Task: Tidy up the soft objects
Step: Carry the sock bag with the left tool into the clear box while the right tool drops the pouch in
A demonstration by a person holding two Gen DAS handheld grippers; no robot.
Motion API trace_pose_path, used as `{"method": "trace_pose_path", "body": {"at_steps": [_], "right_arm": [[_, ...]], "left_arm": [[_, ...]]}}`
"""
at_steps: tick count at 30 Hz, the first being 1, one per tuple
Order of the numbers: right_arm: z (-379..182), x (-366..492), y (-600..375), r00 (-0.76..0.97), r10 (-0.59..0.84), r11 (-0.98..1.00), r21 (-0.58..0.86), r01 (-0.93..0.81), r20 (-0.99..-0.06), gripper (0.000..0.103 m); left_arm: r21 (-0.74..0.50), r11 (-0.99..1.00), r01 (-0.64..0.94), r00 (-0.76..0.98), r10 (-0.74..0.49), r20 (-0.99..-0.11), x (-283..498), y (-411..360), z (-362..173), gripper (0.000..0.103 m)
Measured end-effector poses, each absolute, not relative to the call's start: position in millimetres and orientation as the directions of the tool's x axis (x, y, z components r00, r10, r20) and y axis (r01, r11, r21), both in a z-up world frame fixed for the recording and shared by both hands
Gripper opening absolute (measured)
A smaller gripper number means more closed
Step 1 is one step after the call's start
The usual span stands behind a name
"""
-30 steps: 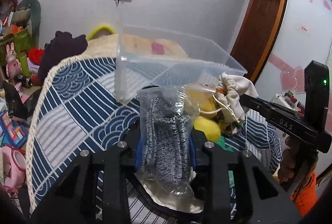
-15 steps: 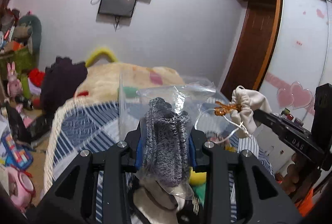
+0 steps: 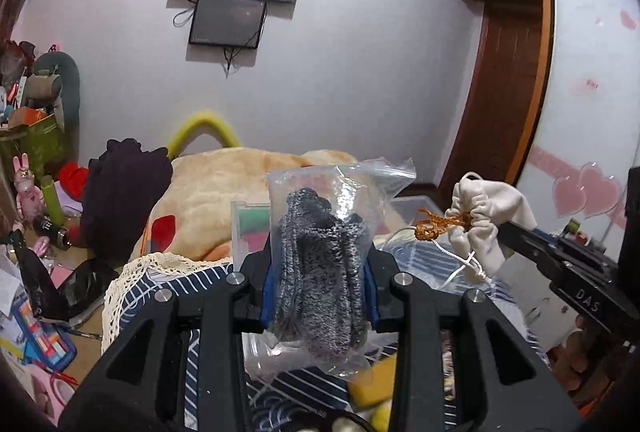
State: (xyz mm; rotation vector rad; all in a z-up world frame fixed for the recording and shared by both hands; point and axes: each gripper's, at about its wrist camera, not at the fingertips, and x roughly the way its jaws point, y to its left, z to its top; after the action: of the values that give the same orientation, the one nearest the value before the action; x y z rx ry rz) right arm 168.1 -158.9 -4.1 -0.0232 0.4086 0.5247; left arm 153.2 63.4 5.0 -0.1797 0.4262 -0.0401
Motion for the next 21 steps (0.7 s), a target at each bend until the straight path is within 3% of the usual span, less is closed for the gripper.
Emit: {"method": "trace_pose_path", "body": {"at_steps": [13, 21], "right_arm": [[-44, 210, -134, 0.707, 0.427, 0.868, 0.036, -0.496, -0.563, 0.013], [-50, 209, -135, 0.683, 0.406, 0.864, 0.013, -0.503, -0.607, 0.019]], "left_arm": [[-0.07, 0.998, -0.001, 0.816, -0.04, -0.576, 221, 45, -32, 0.034], [-0.05, 0.999, 0.013, 0.798, -0.04, -0.602, 225, 36, -43, 0.037]]}}
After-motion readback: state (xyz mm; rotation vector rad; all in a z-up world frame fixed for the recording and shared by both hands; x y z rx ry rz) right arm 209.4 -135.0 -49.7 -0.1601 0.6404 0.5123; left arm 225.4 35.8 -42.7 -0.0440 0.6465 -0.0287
